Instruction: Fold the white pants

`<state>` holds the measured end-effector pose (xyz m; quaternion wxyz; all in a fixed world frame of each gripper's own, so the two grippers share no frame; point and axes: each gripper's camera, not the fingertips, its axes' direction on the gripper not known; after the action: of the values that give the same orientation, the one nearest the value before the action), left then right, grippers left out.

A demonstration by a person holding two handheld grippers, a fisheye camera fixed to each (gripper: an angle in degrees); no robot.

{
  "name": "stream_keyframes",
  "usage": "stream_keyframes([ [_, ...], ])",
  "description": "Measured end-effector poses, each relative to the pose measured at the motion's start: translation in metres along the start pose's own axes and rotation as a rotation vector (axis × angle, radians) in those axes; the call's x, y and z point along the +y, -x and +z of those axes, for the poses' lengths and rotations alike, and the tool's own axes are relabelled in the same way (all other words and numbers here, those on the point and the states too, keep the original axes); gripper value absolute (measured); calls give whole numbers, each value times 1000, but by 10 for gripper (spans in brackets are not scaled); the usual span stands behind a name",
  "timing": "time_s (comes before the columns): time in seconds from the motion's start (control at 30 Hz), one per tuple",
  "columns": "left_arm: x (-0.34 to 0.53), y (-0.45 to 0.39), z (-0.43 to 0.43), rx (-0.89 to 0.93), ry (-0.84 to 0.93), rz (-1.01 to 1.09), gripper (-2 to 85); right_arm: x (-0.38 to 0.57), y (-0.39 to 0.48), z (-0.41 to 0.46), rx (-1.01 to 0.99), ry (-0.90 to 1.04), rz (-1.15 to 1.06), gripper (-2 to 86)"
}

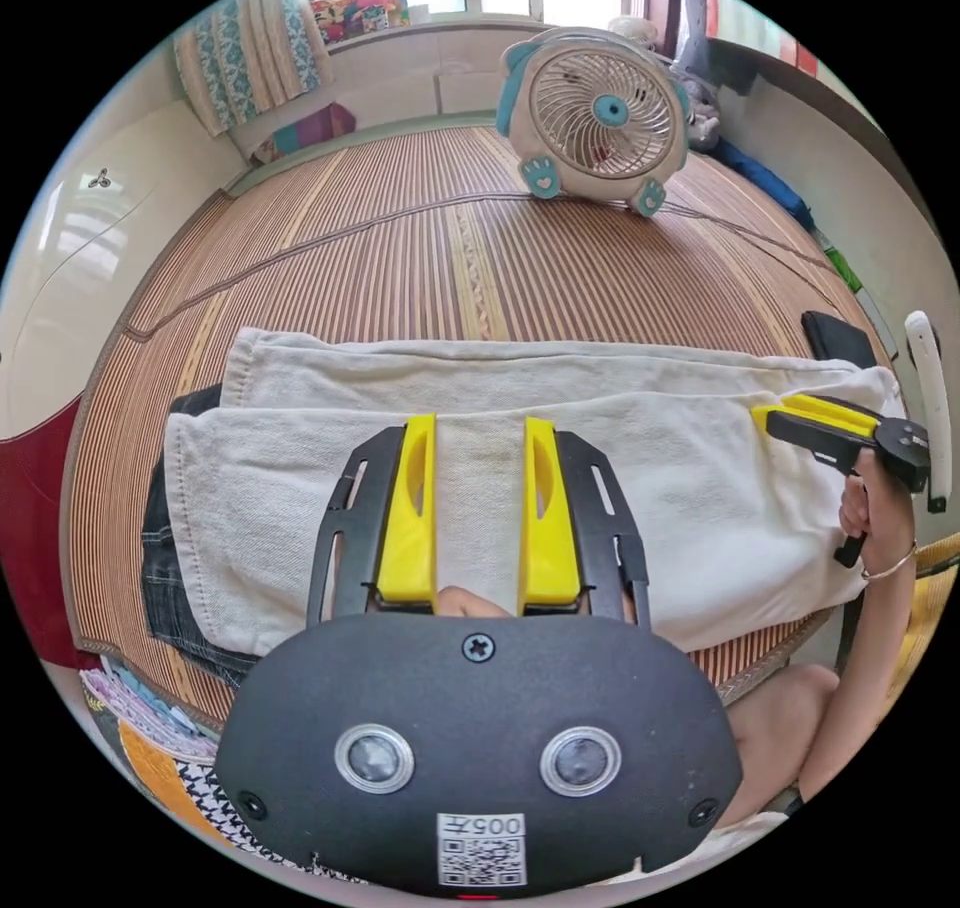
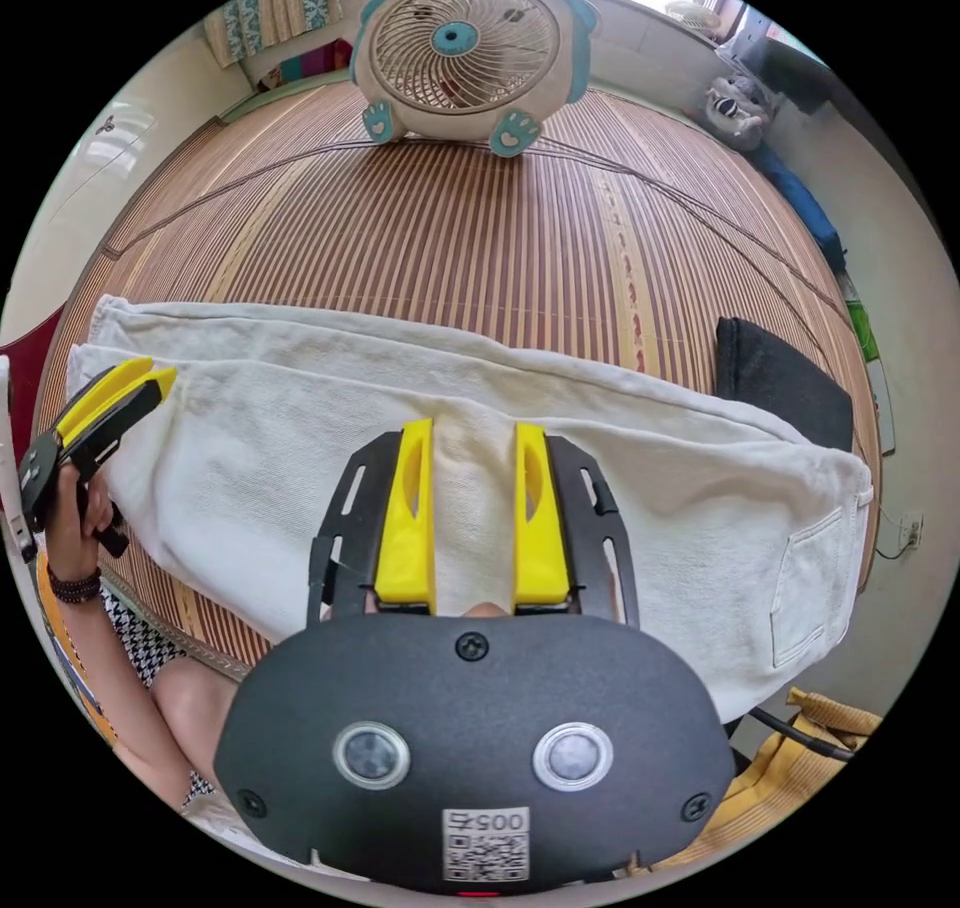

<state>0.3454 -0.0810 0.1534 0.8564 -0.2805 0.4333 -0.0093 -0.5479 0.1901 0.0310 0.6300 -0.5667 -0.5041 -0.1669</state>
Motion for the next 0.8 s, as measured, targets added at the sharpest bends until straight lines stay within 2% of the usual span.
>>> stream_keyframes([
  [0.27, -10, -2, 9, 42, 17, -49, 100, 6, 15, -14, 39, -43, -23, 4],
  [0.5, -6, -7, 1, 61, 33, -87, 16, 26, 13, -41, -7, -120, 2, 0],
  [0.8, 24, -8, -37, 106, -130, -122, 3, 50, 13, -61, -8, -191, 41, -5],
])
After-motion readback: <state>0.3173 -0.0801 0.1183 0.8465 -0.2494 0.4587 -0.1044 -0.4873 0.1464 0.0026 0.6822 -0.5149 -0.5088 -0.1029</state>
